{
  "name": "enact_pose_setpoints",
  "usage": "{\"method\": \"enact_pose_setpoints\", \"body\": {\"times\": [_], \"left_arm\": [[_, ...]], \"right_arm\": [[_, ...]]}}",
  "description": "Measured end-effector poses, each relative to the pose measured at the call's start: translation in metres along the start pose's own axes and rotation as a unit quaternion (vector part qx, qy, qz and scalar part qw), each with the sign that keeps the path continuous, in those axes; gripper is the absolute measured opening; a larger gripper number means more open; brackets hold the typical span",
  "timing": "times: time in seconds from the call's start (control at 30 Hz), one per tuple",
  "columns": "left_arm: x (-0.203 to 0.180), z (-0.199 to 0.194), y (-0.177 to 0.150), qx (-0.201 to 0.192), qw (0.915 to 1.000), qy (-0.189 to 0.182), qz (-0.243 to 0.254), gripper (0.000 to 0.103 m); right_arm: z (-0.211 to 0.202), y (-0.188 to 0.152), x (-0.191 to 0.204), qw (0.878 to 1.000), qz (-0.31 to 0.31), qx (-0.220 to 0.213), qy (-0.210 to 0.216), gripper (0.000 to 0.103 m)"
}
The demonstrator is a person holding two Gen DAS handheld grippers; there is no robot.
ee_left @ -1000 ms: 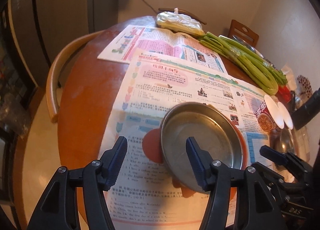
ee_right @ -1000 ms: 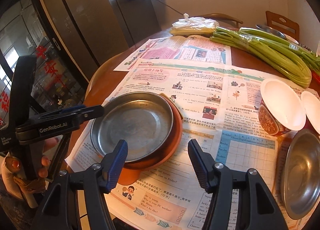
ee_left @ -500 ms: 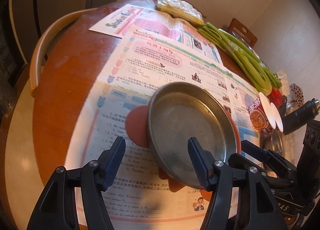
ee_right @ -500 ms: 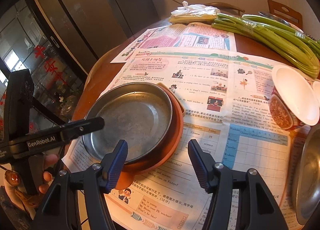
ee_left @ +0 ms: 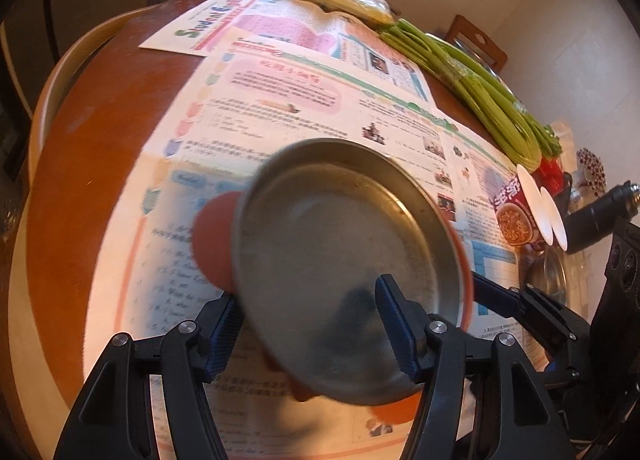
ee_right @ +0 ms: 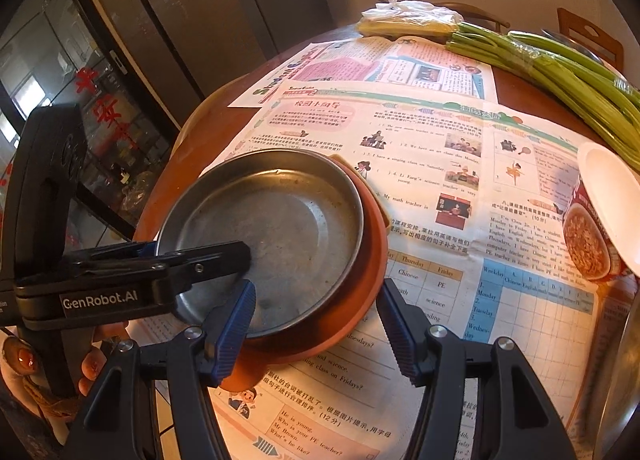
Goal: Organize plates and bowls
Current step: 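Lower the steel pan onto the orange plate and open the left tool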
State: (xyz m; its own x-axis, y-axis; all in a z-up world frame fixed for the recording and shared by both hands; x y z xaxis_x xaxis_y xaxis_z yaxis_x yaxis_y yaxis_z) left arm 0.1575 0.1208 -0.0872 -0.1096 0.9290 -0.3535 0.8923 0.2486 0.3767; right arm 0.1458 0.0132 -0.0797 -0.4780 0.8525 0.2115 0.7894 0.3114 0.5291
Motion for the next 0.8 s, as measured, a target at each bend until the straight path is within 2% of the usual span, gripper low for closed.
{"method": "enact_pose_setpoints", "body": {"times": [0.1,0.8], "left_arm": [[-0.006,0.004,0.004,-0.001,0.9998,0.017,0.013,0.066],[-0.063,0.035,0.026,0.009,0.9981,0.015,0.059,0.067]], "right_arm": [[0.002,0.0,-0.002,1.0,-0.001,0.004,0.001,0.062],[-0.009,0.009,-0.062,0.999,0.04,-0.002,-0.035,0.064]]}}
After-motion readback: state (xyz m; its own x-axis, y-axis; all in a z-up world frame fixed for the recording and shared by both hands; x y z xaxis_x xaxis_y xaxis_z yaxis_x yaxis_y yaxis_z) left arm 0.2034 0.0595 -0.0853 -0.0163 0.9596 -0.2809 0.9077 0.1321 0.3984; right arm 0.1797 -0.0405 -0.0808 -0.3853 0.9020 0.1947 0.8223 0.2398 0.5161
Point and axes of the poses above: each gripper's, at about its wrist camera, not at the fingertips, and z roughly the way its jaws point, x to its left, y to its top, the point moved 6 cm from there along z, roughly the way its jaws point, and after that the axes turned 3 degrees about -z, right-handed, at the moved point
